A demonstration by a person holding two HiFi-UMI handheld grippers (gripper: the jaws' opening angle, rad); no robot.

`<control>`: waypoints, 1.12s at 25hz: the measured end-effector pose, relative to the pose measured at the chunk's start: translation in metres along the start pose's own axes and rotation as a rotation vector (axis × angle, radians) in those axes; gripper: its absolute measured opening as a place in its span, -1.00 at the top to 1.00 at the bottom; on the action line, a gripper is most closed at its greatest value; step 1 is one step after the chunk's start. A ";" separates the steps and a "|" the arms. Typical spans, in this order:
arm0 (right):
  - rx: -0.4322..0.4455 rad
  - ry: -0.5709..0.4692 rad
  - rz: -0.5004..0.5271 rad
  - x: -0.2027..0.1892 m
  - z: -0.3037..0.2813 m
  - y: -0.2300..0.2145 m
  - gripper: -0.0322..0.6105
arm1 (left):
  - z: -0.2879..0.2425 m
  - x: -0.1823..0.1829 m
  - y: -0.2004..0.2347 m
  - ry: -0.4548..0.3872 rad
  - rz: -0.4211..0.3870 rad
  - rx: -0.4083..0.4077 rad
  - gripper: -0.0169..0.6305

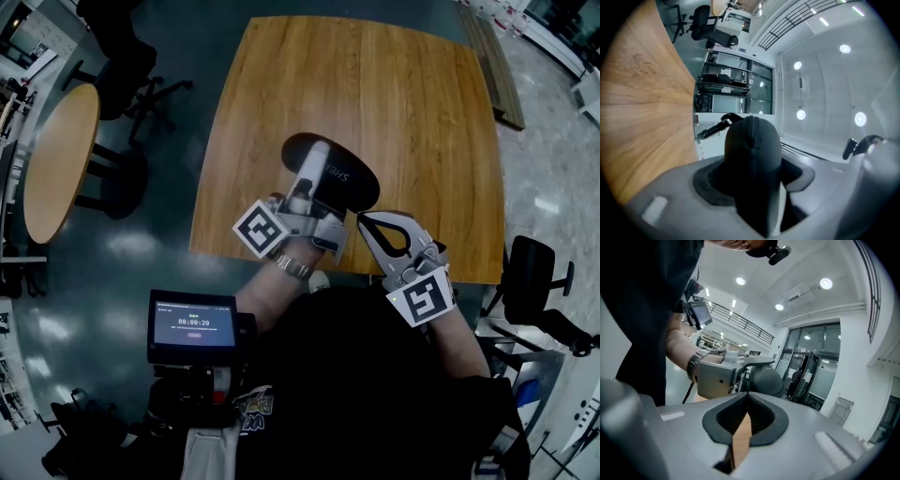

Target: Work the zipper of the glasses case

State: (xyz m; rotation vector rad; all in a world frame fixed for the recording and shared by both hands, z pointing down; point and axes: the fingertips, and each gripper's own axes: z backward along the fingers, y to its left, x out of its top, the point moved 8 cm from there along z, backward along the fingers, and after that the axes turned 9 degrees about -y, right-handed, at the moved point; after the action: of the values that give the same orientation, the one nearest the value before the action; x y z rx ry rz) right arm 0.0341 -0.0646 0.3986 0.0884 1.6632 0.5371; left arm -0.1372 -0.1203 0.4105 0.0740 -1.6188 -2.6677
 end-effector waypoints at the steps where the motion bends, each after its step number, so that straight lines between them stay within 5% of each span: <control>1: -0.027 -0.007 -0.021 -0.002 0.004 -0.005 0.89 | 0.002 0.000 0.002 0.005 0.004 0.006 0.15; 6: -0.224 -0.042 -0.227 -0.010 0.024 -0.026 0.89 | 0.013 -0.010 0.005 0.035 0.045 -0.007 0.17; 12: -0.312 -0.086 -0.266 -0.013 0.025 -0.028 0.89 | 0.013 -0.019 -0.001 0.007 -0.020 -0.002 0.16; 16: -0.289 -0.096 -0.329 -0.012 0.026 -0.027 0.83 | 0.016 -0.018 0.004 0.023 -0.008 0.012 0.16; 19: -0.315 -0.090 -0.350 -0.008 0.034 -0.031 0.45 | 0.015 -0.020 0.001 0.066 -0.046 -0.016 0.16; 23: -0.300 -0.067 -0.255 -0.003 0.038 -0.047 0.05 | 0.004 -0.032 -0.004 0.166 -0.100 -0.065 0.16; 28: -0.186 -0.008 -0.114 0.002 0.012 -0.038 -0.17 | 0.013 -0.035 -0.010 0.293 -0.195 -0.047 0.16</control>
State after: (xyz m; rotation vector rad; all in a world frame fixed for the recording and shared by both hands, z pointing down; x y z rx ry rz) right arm 0.0549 -0.0944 0.3811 -0.1397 1.5918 0.6010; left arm -0.1031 -0.1033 0.4088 0.6207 -1.5260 -2.6674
